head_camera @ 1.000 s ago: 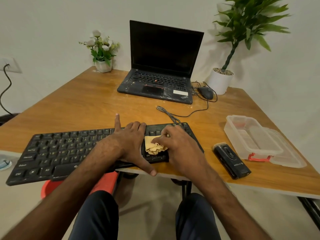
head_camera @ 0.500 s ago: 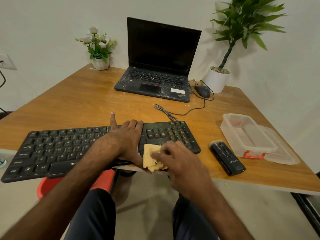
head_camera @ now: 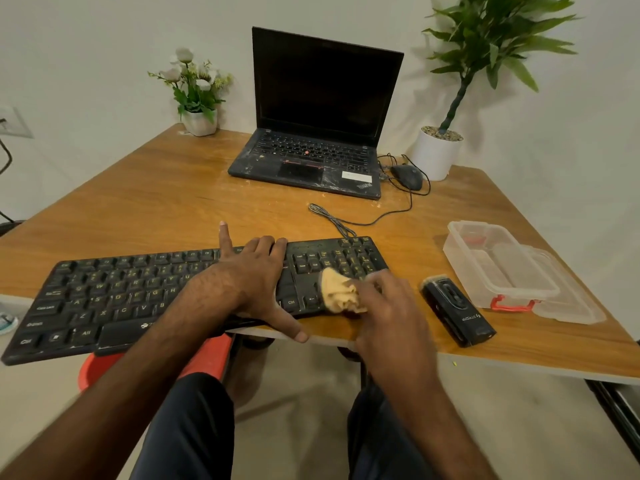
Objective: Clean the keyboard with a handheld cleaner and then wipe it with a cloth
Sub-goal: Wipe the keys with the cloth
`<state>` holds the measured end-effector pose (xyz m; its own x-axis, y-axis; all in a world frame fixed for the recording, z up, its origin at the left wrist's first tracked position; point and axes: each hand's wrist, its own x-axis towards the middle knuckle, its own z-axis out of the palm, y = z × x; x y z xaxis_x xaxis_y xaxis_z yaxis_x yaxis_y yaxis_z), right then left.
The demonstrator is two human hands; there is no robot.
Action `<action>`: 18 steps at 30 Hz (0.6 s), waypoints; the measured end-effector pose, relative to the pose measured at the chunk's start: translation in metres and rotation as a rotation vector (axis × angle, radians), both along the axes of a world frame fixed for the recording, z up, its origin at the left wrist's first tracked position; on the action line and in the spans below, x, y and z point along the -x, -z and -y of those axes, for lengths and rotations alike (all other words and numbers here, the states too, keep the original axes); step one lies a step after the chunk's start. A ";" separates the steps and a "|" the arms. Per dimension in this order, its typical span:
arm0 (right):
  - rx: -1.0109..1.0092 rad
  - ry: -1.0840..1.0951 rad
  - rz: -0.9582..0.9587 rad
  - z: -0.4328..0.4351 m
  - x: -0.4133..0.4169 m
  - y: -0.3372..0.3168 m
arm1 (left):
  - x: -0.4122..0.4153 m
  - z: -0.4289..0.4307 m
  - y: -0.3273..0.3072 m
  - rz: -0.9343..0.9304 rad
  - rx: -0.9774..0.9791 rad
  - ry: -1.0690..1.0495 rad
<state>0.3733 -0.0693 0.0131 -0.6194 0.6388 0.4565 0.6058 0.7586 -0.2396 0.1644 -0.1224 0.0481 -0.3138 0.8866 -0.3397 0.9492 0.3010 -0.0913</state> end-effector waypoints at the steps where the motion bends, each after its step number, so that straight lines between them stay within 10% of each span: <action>1: 0.044 0.079 -0.005 -0.006 0.001 -0.004 | 0.000 0.000 -0.001 -0.003 0.008 -0.002; 18: 0.071 -0.278 0.179 -0.010 0.039 -0.028 | -0.001 -0.002 0.000 -0.032 0.015 -0.005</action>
